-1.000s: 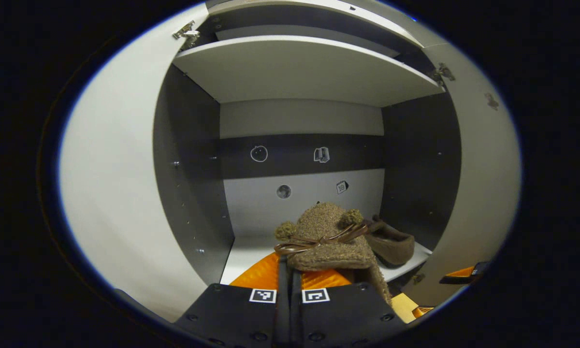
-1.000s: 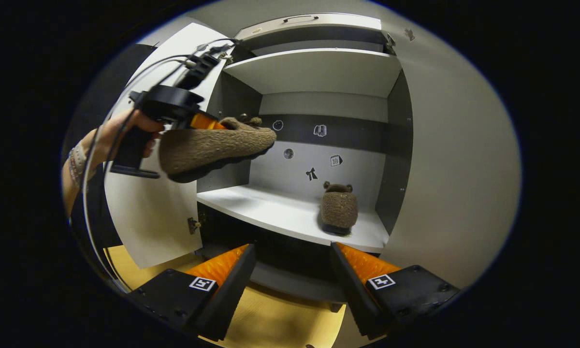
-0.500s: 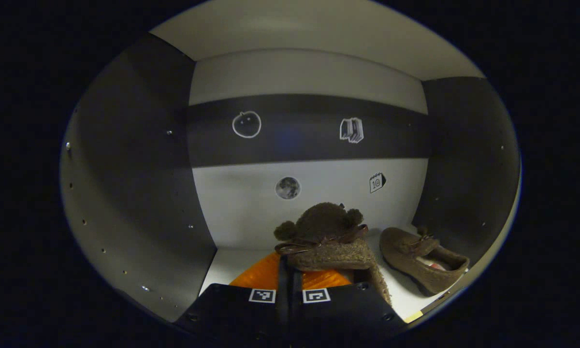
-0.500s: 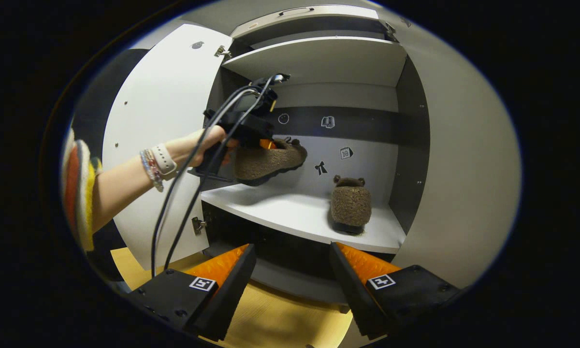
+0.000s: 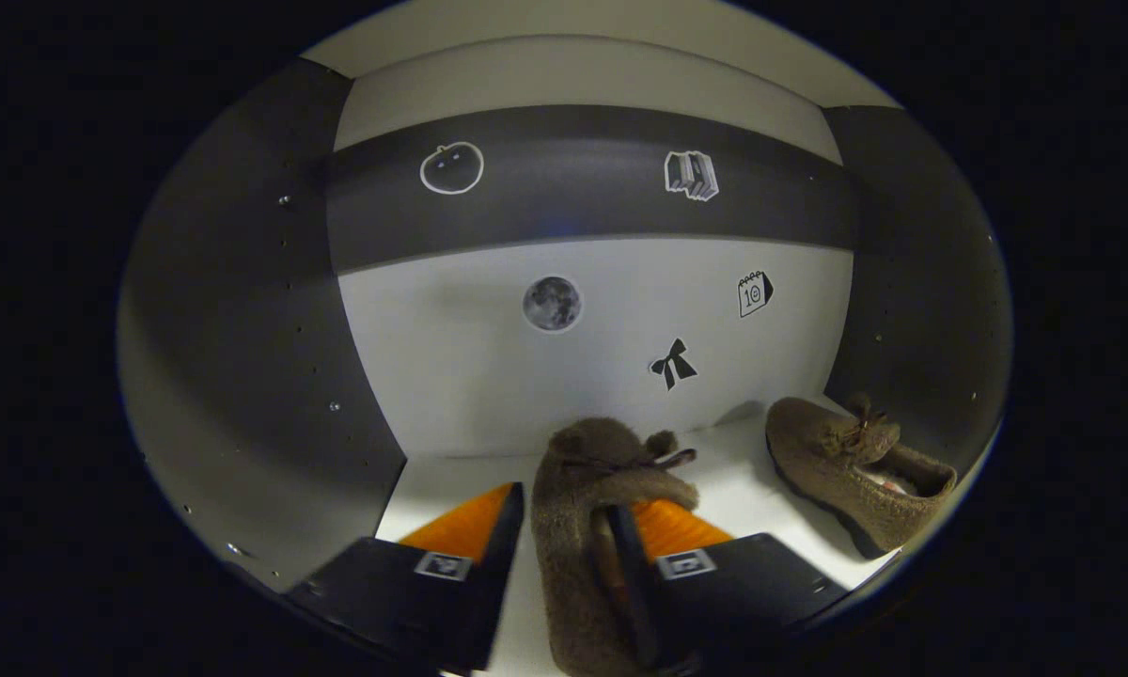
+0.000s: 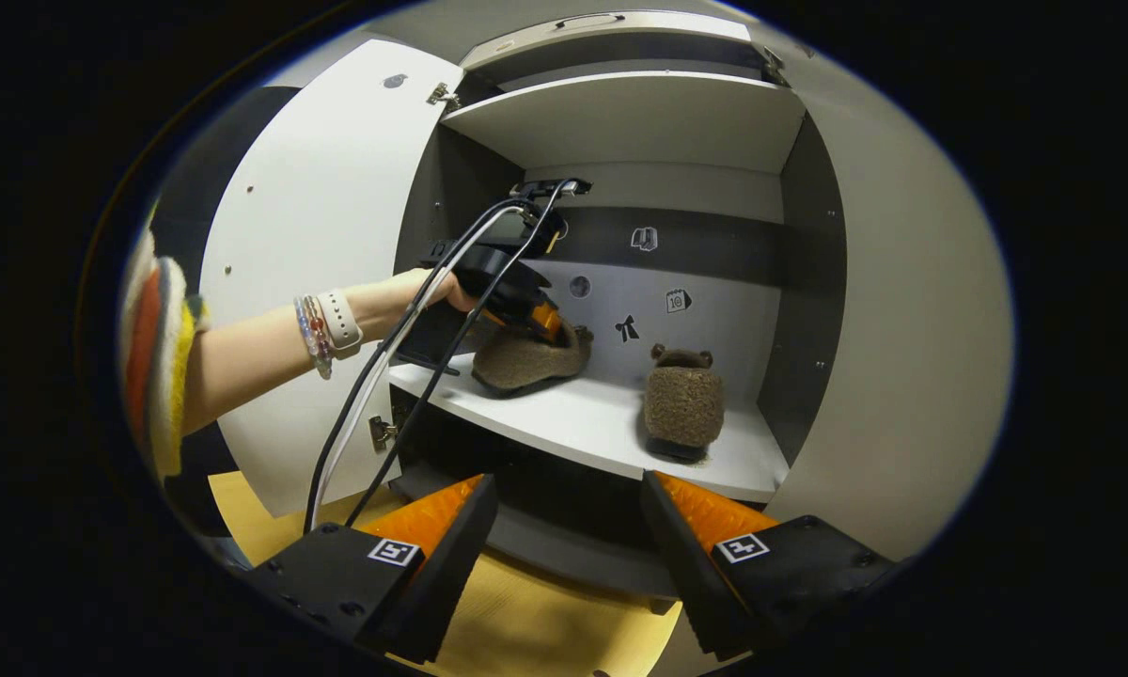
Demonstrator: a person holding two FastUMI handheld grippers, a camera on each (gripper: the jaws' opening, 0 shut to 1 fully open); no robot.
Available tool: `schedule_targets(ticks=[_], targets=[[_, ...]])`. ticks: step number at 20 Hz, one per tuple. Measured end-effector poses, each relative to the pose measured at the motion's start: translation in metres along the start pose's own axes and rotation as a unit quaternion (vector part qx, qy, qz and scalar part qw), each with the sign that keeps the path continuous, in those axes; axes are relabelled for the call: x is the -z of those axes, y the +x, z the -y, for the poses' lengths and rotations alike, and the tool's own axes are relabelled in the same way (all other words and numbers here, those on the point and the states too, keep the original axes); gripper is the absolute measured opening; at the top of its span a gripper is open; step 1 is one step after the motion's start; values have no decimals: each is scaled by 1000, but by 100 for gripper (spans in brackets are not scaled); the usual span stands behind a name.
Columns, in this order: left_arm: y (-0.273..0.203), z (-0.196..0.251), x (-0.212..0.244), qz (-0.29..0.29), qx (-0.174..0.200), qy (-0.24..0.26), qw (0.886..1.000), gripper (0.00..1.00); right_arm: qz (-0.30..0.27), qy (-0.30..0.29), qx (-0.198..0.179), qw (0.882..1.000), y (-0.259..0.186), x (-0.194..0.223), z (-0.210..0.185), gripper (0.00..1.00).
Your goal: Grab one shoe with the right hand and put it into the shoe cabinet, grab the other shoe with the left hand and put it into the shoe cabinet; then close the right door with the right hand and the left door with the left hand.
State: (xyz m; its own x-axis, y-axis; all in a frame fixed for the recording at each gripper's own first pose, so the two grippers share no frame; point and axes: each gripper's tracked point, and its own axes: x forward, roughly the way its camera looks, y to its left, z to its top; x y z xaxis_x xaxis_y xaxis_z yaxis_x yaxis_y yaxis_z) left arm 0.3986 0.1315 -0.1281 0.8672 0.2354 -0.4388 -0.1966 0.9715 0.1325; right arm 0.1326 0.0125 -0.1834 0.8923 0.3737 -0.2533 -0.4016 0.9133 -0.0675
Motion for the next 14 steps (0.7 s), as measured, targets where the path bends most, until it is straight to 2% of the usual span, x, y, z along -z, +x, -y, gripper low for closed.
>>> schedule_targets(ticks=[1,3,5,8,11,14], targets=[[-5,-7,2,-3,-11,4,1000,71,0,-2,-1,1000,0,-1,0,98],[-13,-10,7,-6,-11,-4,1000,97,1,-7,-4,1000,-1,-1,-3,98],[-26,-14,13,-3,-7,-8,1000,93,3,-10,-7,1000,-2,-2,-5,98],[-52,-12,18,4,-2,-1,1000,94,14,-14,-5,1000,-8,-12,-8,98],[-93,5,12,39,23,-6,999,94,32,-15,9,999,-19,-29,-11,98],[-157,22,3,100,52,-12,994,94,57,-21,33,998,-40,-54,-12,98]])
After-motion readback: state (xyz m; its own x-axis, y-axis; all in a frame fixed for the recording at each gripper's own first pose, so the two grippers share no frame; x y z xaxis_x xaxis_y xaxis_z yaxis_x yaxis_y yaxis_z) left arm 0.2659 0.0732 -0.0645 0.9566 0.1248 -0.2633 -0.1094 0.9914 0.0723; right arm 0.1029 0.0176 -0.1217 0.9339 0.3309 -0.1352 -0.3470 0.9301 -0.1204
